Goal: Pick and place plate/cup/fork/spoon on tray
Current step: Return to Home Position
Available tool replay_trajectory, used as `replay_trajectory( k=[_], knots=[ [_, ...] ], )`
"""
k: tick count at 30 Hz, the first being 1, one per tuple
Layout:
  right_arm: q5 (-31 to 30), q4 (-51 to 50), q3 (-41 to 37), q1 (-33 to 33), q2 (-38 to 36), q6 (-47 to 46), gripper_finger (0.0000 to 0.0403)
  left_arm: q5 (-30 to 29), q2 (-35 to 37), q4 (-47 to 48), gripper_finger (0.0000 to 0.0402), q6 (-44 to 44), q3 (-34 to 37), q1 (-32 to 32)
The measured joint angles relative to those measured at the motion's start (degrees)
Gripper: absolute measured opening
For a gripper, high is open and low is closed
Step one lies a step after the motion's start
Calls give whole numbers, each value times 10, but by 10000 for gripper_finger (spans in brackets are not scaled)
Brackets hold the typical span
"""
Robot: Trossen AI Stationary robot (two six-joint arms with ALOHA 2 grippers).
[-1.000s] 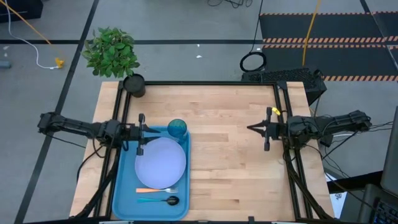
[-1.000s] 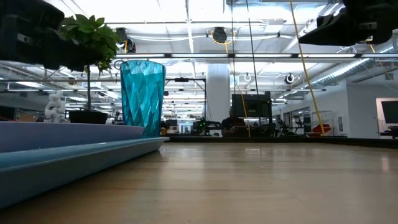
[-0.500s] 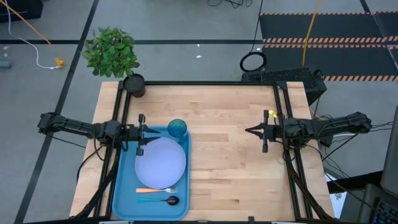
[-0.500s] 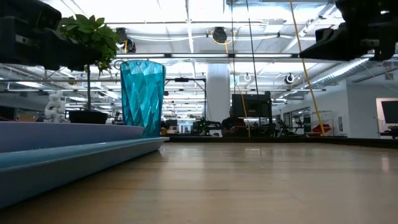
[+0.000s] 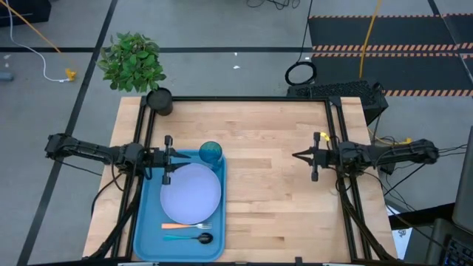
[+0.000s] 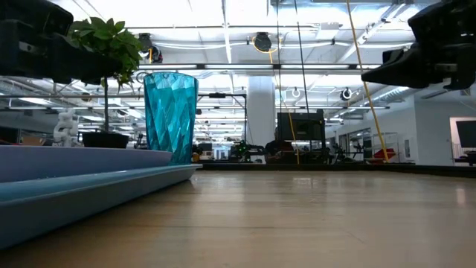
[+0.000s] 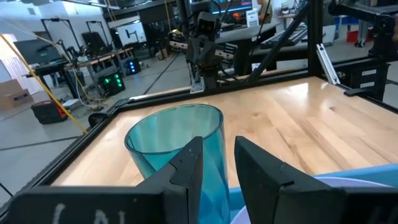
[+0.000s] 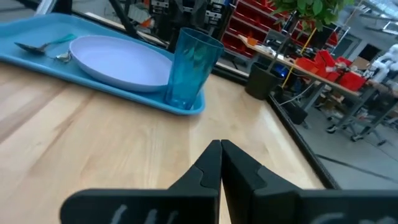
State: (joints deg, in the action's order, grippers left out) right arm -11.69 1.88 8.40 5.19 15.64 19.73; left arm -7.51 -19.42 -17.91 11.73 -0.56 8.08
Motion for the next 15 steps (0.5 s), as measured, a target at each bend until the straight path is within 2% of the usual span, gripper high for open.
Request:
replay_trajectory(
  k=[15],
  knots=[
    [1, -6, -52, 0, -115, -29, 0, 0, 0, -9, 97, -1, 0, 0]
  ],
)
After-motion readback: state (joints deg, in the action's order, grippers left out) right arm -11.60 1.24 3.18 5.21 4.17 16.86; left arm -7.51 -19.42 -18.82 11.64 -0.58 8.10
